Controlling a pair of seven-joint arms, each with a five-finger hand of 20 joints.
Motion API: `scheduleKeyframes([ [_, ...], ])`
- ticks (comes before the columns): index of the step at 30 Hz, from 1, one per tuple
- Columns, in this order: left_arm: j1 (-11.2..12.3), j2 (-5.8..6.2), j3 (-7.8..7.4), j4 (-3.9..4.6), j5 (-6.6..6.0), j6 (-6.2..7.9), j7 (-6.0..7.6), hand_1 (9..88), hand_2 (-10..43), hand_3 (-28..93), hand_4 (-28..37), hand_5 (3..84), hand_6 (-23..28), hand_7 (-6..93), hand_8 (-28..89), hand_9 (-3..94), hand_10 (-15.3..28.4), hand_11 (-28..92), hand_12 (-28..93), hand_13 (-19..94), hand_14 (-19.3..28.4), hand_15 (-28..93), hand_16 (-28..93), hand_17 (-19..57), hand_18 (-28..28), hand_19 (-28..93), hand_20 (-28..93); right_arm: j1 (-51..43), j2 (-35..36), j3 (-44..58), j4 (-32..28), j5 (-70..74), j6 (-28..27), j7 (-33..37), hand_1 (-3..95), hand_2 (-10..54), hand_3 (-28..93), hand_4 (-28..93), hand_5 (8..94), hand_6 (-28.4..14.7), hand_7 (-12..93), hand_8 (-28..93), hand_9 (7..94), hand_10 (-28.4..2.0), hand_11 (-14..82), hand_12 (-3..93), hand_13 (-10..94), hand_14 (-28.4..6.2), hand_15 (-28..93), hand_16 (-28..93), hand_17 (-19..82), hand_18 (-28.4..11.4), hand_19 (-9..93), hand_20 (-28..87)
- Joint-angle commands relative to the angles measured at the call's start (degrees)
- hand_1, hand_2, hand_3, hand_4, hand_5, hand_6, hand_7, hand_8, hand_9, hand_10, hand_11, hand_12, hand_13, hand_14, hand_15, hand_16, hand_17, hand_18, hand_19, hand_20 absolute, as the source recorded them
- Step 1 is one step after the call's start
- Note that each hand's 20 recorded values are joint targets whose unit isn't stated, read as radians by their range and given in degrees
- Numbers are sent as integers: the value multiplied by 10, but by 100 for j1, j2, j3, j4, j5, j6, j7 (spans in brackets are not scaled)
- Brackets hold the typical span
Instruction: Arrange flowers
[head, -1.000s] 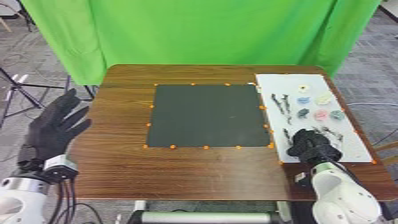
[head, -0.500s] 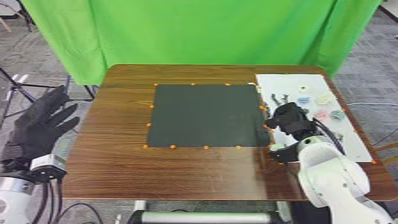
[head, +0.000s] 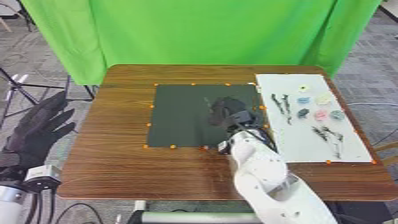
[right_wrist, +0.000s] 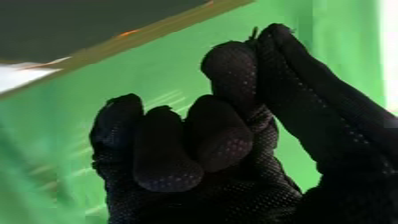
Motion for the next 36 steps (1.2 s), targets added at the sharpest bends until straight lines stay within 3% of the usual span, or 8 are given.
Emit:
scheduleKeyframes([
  [1, 29, 63, 140, -49, -14, -45, 18, 234, -95, 688, -277, 183, 4, 234, -117, 164, 78, 84, 237, 118, 110, 163, 79, -103, 180, 334, 98, 410, -757, -471, 547, -228, -556, -52, 392, -95, 854, -156, 737, 4, 601, 234, 804, -110, 716, 520, 707, -127, 886, 408, 294, -235, 853, 475],
  [7, 38, 152, 131, -40, -11, -25, 13, 235, -95, 685, -275, 183, 4, 234, -115, 165, 79, 82, 240, 118, 110, 161, 81, -102, 180, 332, 100, 655, -1022, -781, 853, -337, -981, -8, 383, -95, 858, -141, 757, 11, 590, 244, 820, -104, 713, 523, 725, -124, 885, 404, 311, -236, 865, 467],
  [15, -42, 164, 208, -7, -14, -64, -78, 236, -95, 685, -273, 184, 4, 233, -115, 167, 79, 80, 242, 119, 110, 163, 83, -102, 179, 330, 102, 485, -1250, -700, 884, -354, -1461, 198, 375, -95, 863, -142, 770, 19, 577, 257, 830, -100, 708, 522, 741, -119, 880, 401, 322, -238, 875, 453],
  [26, -139, 308, 332, 53, -60, -73, -115, 235, -95, 688, -275, 184, 3, 234, -115, 168, 80, 79, 244, 119, 111, 165, 82, -103, 180, 331, 103, 392, -1444, -635, 1207, -355, -1415, 344, 373, -95, 853, -151, 794, 25, 540, 267, 836, -97, 699, 514, 753, -114, 870, 391, 335, -236, 886, 434],
  [30, -197, 295, 367, 68, -48, -117, -191, 236, -95, 688, -276, 184, 3, 234, -115, 167, 80, 79, 243, 119, 112, 165, 82, -103, 180, 331, 103, 361, -1504, -638, 1232, -349, -1373, 373, 349, -49, 849, -165, 815, 27, 511, 243, 844, -94, 689, 505, 763, -112, 862, 385, 354, -233, 892, 429],
  [32, -201, 298, 366, 73, -44, -128, -194, 236, -95, 690, -275, 184, 3, 234, -115, 167, 79, 80, 244, 119, 111, 165, 81, -103, 180, 331, 103, 354, -1488, -652, 1194, -245, -1361, 409, 317, -6, 854, -177, 825, 23, 509, 168, 850, -93, 680, 501, 769, -109, 856, 382, 358, -235, 897, 421],
  [34, -183, 289, 347, 63, -39, -142, -196, 236, -95, 690, -274, 184, 3, 234, -115, 167, 80, 80, 244, 119, 111, 165, 81, -103, 180, 331, 103, 355, -1493, -612, 1159, -65, -1426, 393, 293, 32, 848, -189, 846, 22, 530, -38, 857, -93, 669, 498, 774, -108, 852, 379, 361, -234, 903, 410],
  [36, -174, 302, 349, 68, -50, -125, -185, 237, -95, 690, -275, 184, 3, 234, -115, 167, 80, 81, 244, 119, 112, 165, 81, -103, 180, 331, 104, 340, -1493, -573, 1099, 206, -1480, 440, 254, 58, 812, -210, 857, 19, 515, -67, 859, -96, 657, 502, 775, -111, 846, 385, 360, -235, 904, 407],
])
